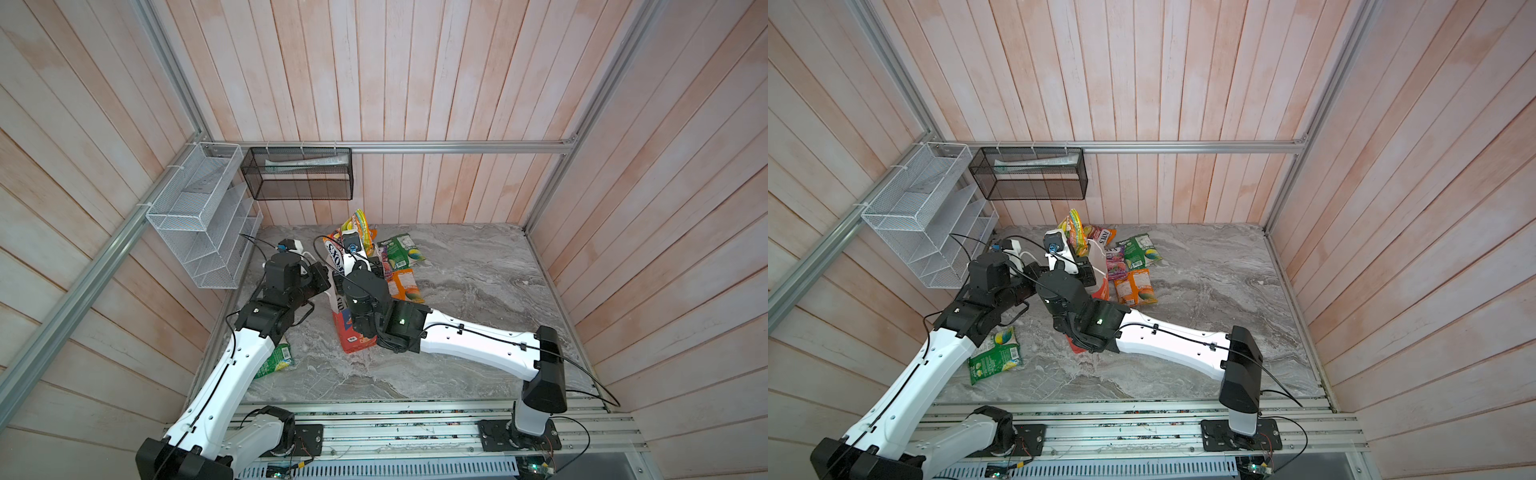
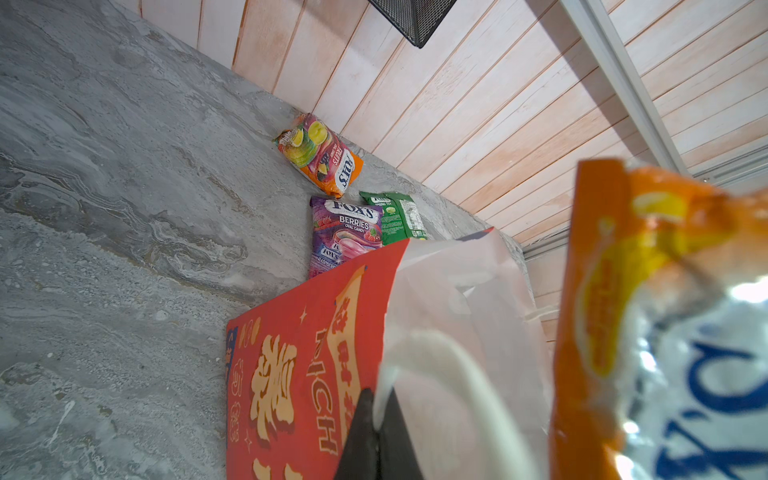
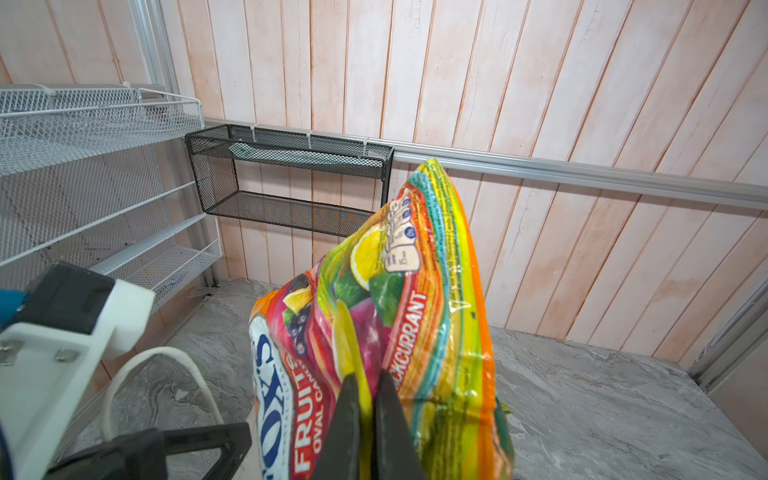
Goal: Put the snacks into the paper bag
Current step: 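Lower the Fruits packet into the bag and open the right gripper, then withdraw the right gripper from the bag toward the remaining packets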
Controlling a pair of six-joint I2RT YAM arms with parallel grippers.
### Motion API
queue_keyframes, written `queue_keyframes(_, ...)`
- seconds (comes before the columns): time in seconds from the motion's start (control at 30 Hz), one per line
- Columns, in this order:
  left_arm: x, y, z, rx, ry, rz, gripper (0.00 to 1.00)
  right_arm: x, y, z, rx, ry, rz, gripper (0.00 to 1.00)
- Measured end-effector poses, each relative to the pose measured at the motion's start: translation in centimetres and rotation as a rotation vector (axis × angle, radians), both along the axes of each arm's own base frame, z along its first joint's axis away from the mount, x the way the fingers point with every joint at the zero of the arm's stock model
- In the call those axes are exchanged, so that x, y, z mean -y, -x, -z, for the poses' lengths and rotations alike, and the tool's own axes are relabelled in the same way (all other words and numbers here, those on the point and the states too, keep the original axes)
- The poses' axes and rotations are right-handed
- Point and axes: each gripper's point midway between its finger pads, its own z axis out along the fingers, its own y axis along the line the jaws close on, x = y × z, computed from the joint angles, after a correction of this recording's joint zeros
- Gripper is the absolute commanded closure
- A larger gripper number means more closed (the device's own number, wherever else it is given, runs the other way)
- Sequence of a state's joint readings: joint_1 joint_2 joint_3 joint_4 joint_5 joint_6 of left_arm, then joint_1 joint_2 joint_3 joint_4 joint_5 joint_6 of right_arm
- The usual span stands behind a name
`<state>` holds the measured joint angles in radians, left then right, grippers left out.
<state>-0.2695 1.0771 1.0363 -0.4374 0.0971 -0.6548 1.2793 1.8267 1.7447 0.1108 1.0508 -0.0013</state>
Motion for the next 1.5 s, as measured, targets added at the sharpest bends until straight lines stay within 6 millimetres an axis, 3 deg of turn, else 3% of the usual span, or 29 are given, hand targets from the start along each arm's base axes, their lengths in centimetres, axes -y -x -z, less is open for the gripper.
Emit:
queue_keyframes(0.4,0.1,0.0,0.0,0.000,0.000,0.003,1.00,-0.6,-0.6,4.5,-0.057,0.118,0.050,1.00)
queue_keyframes(0.57,0.0,0.0,0.1,-0.002,-0.004,-0.001,1.00,-1.9,-1.1,7.0,-0.099,0.172,0.074,1.00)
queue_keyframes(0.6,-0.1,0.0,0.2,-0.005,-0.005,-0.004,1.00,-2.4,-1.1,7.3,-0.108,0.176,0.072,0.94)
queue_keyframes(0.73,-0.1,0.0,0.2,-0.005,-0.008,-0.008,1.00,-3.4,-0.8,8.1,-0.131,0.204,0.072,0.87)
queue_keyframes(0.83,-0.3,0.0,0.3,-0.005,-0.009,-0.014,1.00,-3.3,-0.8,8.1,-0.136,0.223,0.084,0.85)
queue_keyframes(0.9,-0.2,0.0,0.3,-0.005,-0.009,-0.013,1.00,-3.2,-0.7,7.9,-0.136,0.220,0.090,0.76)
queue_keyframes(1.23,-0.7,0.0,0.6,-0.016,-0.020,-0.031,1.00,-2.2,-0.6,7.3,-0.138,0.231,0.111,0.51)
queue_keyframes(1.5,-0.2,0.1,0.5,-0.012,-0.015,-0.014,1.00,-0.6,0.7,4.0,-0.138,0.182,0.042,0.40)
